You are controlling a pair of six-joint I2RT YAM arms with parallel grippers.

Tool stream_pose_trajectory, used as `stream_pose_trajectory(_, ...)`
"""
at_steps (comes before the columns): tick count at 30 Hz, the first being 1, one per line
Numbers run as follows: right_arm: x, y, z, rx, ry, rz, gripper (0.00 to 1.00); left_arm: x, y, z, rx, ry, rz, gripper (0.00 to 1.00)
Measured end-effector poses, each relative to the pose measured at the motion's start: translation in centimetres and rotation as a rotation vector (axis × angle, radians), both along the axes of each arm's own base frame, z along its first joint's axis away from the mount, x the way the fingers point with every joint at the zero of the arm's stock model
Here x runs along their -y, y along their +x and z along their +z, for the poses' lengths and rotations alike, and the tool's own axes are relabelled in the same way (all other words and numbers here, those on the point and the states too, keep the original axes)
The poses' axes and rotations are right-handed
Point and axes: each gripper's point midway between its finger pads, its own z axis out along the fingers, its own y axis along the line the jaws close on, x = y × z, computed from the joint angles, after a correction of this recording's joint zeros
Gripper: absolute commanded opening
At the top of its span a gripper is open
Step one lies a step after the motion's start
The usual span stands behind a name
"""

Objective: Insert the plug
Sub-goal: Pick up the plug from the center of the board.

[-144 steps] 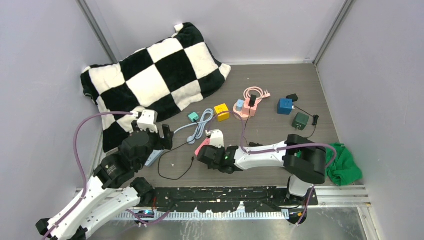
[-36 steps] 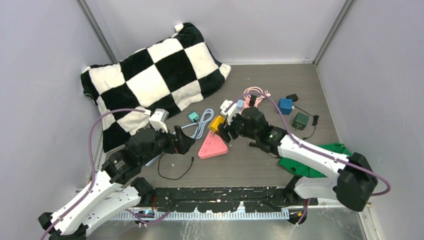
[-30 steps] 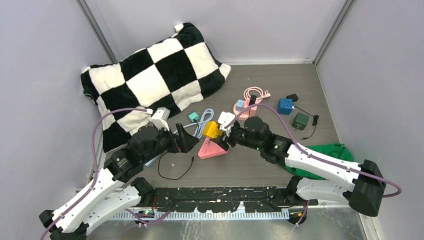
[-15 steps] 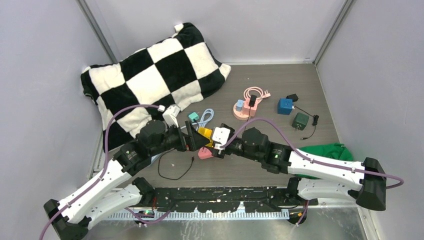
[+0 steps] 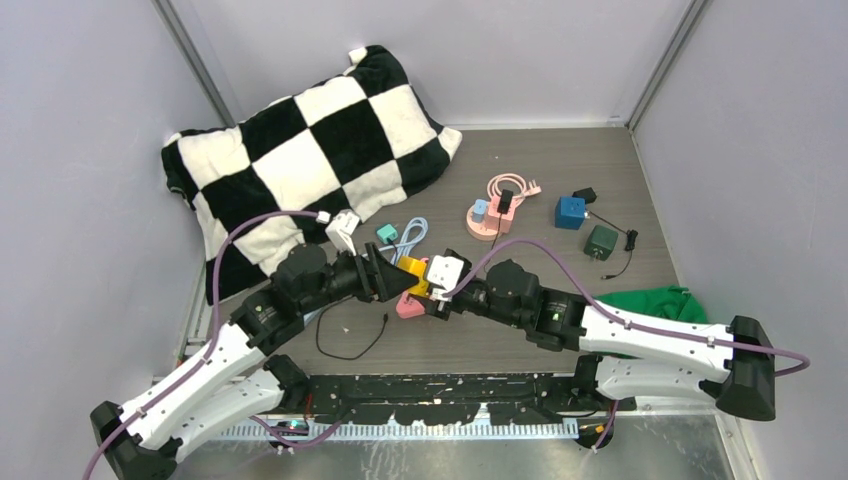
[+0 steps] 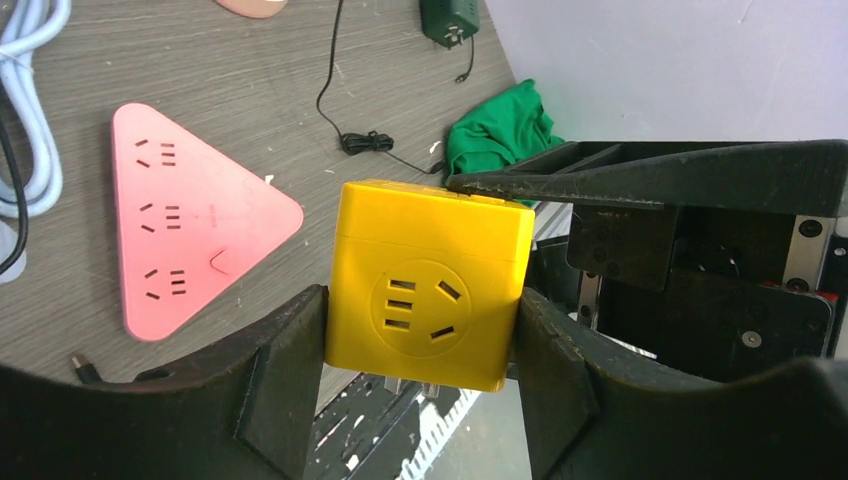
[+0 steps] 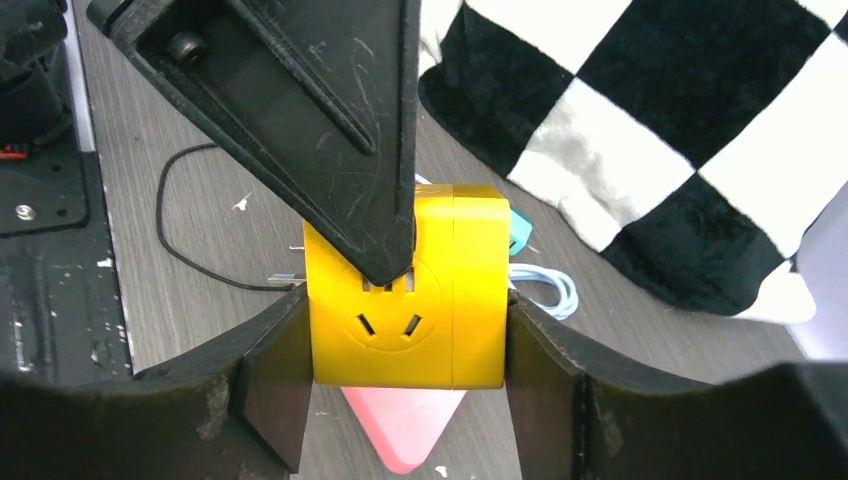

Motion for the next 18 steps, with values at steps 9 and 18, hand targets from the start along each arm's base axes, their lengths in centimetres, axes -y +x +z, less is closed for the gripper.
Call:
stream_pose_trajectory(9, 1.0, -0.1, 1.2, -0.214, 0.144, -0.129, 1.0, 0.2, -0.6, 1.0, 0.126, -0.023, -0.067, 0.22)
stream_pose_trajectory(18, 2.7, -0.3, 8.9, -0.611, 0.423, -0.346, 1.0, -1.3, -0.8, 0.7, 0.389, 0.137, -0.142, 0.18)
